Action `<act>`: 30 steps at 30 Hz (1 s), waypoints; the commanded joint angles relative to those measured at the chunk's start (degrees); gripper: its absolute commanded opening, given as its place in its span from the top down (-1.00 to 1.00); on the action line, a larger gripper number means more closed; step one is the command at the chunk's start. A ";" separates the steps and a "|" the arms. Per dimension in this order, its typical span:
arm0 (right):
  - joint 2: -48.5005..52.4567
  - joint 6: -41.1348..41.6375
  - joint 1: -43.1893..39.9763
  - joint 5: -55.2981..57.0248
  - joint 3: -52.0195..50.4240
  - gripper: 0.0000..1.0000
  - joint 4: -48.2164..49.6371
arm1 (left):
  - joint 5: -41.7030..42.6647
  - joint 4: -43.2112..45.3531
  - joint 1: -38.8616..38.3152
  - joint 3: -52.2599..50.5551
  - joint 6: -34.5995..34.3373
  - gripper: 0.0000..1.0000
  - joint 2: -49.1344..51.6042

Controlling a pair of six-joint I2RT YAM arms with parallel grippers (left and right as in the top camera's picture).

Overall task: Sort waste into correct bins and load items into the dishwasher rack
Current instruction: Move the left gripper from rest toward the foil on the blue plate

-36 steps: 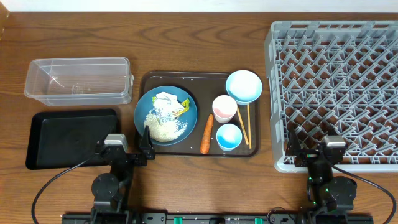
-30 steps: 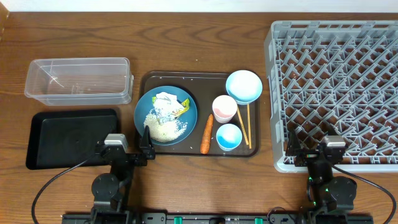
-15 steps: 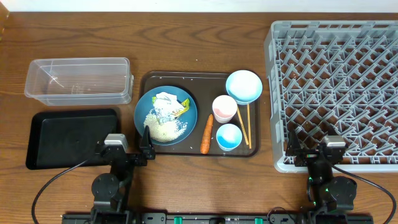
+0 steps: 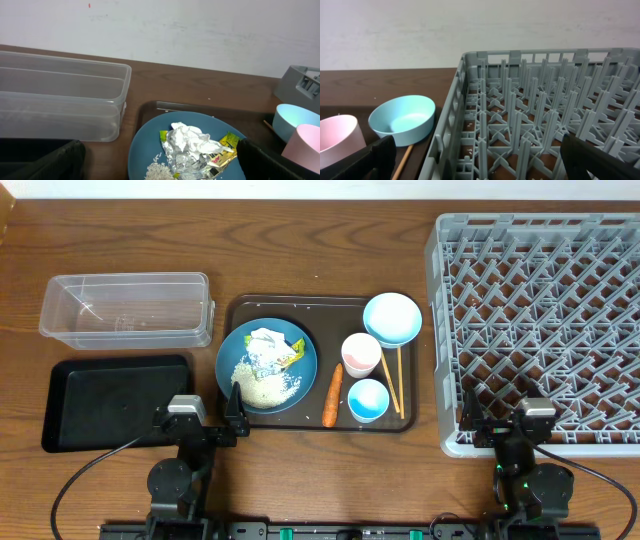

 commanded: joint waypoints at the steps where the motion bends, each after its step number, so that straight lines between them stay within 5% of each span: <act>1: -0.28 -0.68 0.76 0.15 -0.09 -0.99 -0.24 | -0.07 -1.64 0.15 -1.18 0.15 -0.96 -0.39; 30: -0.28 -1.53 0.76 1.44 -0.09 -0.98 -0.28 | -0.07 -1.64 0.15 -1.18 0.15 -0.96 -0.39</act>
